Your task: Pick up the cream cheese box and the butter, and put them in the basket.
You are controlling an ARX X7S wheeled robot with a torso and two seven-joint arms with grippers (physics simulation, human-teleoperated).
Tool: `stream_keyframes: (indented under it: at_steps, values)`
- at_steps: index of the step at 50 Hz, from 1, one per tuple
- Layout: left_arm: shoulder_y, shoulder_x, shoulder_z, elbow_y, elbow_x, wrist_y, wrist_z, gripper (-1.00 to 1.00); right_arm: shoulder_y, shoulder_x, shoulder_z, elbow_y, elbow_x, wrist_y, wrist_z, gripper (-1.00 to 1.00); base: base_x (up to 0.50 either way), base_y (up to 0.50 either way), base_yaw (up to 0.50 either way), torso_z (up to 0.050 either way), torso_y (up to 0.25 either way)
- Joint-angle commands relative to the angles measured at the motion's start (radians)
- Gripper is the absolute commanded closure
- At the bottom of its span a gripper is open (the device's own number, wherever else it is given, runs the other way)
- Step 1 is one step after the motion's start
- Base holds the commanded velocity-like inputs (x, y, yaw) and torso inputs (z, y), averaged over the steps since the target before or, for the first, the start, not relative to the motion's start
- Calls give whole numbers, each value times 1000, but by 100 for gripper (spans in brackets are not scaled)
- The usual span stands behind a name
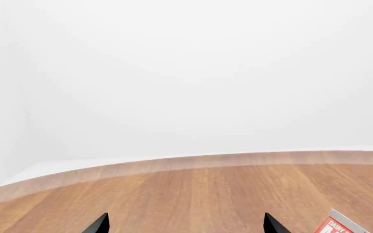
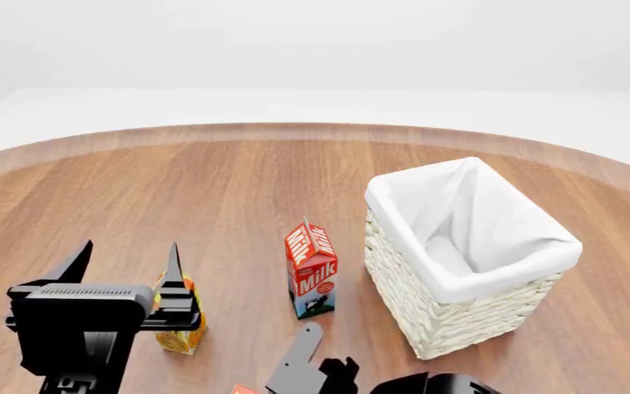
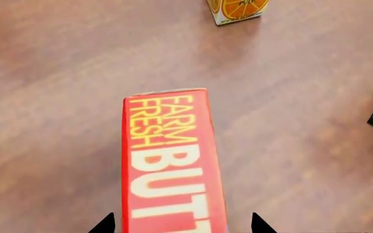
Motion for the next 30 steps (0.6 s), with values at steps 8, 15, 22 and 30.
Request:
stream_keyframes:
  at_steps: [8, 15, 22, 30]
  values:
    - [-1, -3, 3, 0, -2, 1, -3, -100, -7, -11, -27, 58, -33, -37, -23, -100, 0, 0, 0, 0, 0]
    - [0, -3, 3, -3, -2, 4, -3, -100, -9, -15, -33, 58, -32, -38, -23, -100, 0, 0, 0, 0, 0]
    - [2, -4, 4, -2, -1, 7, -4, -100, -15, -17, -43, 67, -37, -47, -30, -100, 0, 0, 0, 0, 0]
    - [2, -6, 6, 0, -3, 5, -5, -100, -15, -18, -51, 74, -41, -51, -34, -100, 0, 0, 0, 0, 0]
